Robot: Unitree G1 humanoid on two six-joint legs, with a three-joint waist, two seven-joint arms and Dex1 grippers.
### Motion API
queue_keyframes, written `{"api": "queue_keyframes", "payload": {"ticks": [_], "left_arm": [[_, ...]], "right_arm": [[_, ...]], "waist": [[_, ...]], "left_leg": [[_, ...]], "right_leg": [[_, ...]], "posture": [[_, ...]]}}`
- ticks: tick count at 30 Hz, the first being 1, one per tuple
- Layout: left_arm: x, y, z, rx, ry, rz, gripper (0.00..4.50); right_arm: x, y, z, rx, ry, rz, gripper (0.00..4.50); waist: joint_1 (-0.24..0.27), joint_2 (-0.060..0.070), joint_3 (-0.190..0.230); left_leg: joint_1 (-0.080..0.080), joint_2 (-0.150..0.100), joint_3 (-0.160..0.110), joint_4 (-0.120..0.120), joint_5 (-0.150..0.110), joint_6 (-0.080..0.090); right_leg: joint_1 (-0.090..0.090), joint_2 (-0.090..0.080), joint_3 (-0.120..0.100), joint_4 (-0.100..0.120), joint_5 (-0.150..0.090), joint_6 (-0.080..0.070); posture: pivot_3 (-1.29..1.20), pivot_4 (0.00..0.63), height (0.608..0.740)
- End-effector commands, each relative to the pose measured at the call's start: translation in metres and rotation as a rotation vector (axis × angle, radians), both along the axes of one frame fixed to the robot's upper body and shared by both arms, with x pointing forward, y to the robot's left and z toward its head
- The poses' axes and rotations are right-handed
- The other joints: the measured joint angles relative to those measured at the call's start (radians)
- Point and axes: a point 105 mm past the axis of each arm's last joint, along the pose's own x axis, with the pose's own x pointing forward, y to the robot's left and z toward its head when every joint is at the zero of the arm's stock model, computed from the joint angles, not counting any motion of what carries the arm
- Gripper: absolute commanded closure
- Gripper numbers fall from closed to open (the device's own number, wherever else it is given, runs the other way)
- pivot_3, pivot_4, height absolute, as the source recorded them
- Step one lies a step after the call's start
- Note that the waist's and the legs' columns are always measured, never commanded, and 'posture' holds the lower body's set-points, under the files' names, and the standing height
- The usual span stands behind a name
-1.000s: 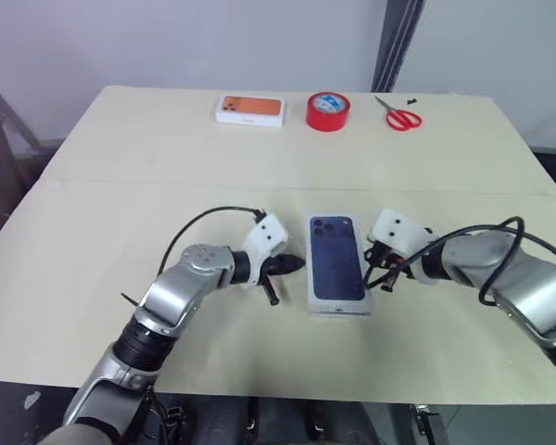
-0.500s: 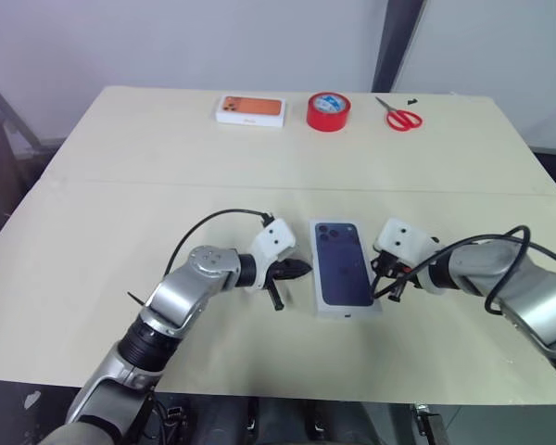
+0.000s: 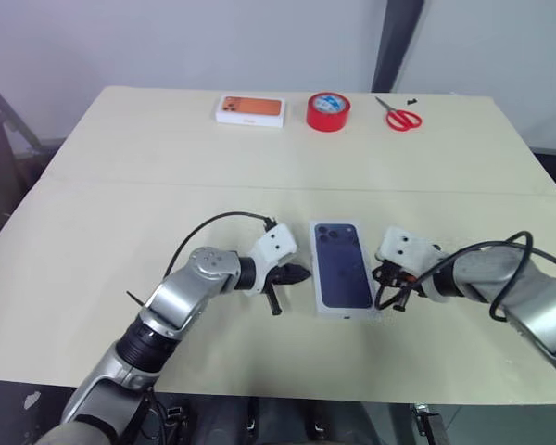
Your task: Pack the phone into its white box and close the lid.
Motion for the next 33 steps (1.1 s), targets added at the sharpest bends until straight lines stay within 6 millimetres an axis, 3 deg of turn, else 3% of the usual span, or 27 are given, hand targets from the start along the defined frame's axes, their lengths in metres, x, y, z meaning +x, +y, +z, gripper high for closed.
{"api": "queue_keyframes", "payload": {"ticks": [1, 4, 7, 11, 16, 19, 22, 24, 27, 31, 33], "left_arm": [[0.012, 0.008, 0.029, -0.102, -0.053, 0.056, 4.45], [0.026, 0.005, 0.054, -0.203, -0.079, 0.099, 4.45], [0.039, -0.010, 0.067, -0.242, -0.099, 0.123, 4.45], [0.045, -0.039, 0.041, -0.097, -0.107, 0.071, 4.45], [0.044, -0.053, 0.005, 0.039, -0.050, 0.049, 4.45], [0.039, -0.056, -0.002, 0.059, -0.059, 0.033, 4.45], [0.042, -0.054, 0.015, -0.034, -0.076, 0.065, 4.45], [0.051, -0.041, 0.040, -0.144, -0.134, 0.131, 4.45], [0.061, -0.006, 0.067, -0.253, -0.210, 0.257, 4.45], [0.059, 0.058, 0.078, -0.271, -0.279, 0.422, 4.45], [0.053, 0.093, 0.073, -0.212, -0.321, 0.500, 4.45]], "right_arm": [[-0.002, -0.005, 0.032, 0.044, -0.092, 0.050, 4.31], [-0.015, 0.001, 0.042, 0.155, -0.062, 0.104, 4.31], [-0.030, 0.015, 0.039, 0.243, 0.005, 0.161, 4.31], [-0.044, 0.028, 0.005, 0.227, 0.096, 0.172, 4.31], [-0.046, 0.023, -0.026, 0.150, 0.140, 0.112, 4.31], [-0.042, 0.019, -0.028, 0.130, 0.125, 0.094, 4.31], [-0.032, 0.017, -0.015, 0.153, 0.057, 0.081, 4.31], [-0.017, 0.013, 0.003, 0.209, -0.038, 0.047, 4.31], [0.006, -0.004, 0.030, 0.274, -0.186, -0.024, 4.31], [0.028, -0.032, 0.051, 0.388, -0.254, -0.116, 4.31], [0.041, -0.046, 0.057, 0.424, -0.279, -0.166, 4.31]], "waist": [[0.000, 0.000, 0.000], [0.002, 0.000, 0.000], [0.003, -0.001, -0.001], [0.002, -0.002, -0.001], [-0.001, -0.002, -0.002], [-0.001, -0.002, -0.003], [0.000, -0.003, -0.003], [-0.001, -0.003, -0.003], [-0.007, -0.003, -0.003], [-0.010, -0.002, -0.003], [-0.010, -0.002, -0.003]], "left_leg": [[0.000, 0.000, 0.000, 0.000, 0.000, 0.000], [0.000, 0.000, 0.000, 0.000, 0.000, 0.001], [0.000, 0.000, -0.001, 0.002, 0.000, 0.001], [0.001, 0.000, -0.001, 0.002, 0.000, 0.000], [0.003, 0.001, -0.001, 0.002, 0.000, 0.001], [0.015, 0.002, -0.001, 0.000, -0.004, 0.007], [0.018, 0.002, -0.001, 0.000, -0.005, 0.008], [0.017, 0.002, -0.001, 0.000, -0.005, 0.008], [0.016, 0.002, 0.000, 0.000, -0.004, 0.006], [0.016, 0.002, 0.000, -0.002, 0.000, -0.001], [0.016, 0.002, 0.000, -0.002, 0.000, -0.001]], "right_leg": [[0.000, 0.000, 0.000, 0.000, 0.000, 0.000], [0.000, 0.001, 0.000, 0.000, 0.000, 0.000], [0.002, 0.002, 0.000, 0.000, 0.000, 0.000], [0.004, 0.002, 0.000, 0.000, 0.000, 0.001], [0.004, 0.004, 0.001, 0.000, 0.000, 0.001], [0.016, 0.004, 0.001, -0.002, 0.000, 0.001], [0.019, 0.003, 0.001, -0.004, 0.000, 0.001], [0.019, 0.003, 0.001, -0.004, 0.000, 0.001], [0.015, 0.003, 0.002, -0.001, 0.000, 0.001], [0.015, 0.003, 0.002, -0.002, 0.000, 0.001], [0.015, 0.003, 0.002, -0.002, 0.000, 0.001]], "posture": [[0.00, 0.150, 0.725], [0.00, 0.150, 0.725], [0.00, 0.150, 0.725], [0.00, 0.150, 0.725], [0.00, 0.150, 0.725], [0.00, 0.150, 0.725], [0.00, 0.150, 0.725], [0.00, 0.150, 0.725], [0.00, 0.150, 0.725], [0.00, 0.150, 0.725], [0.00, 0.150, 0.725]]}}
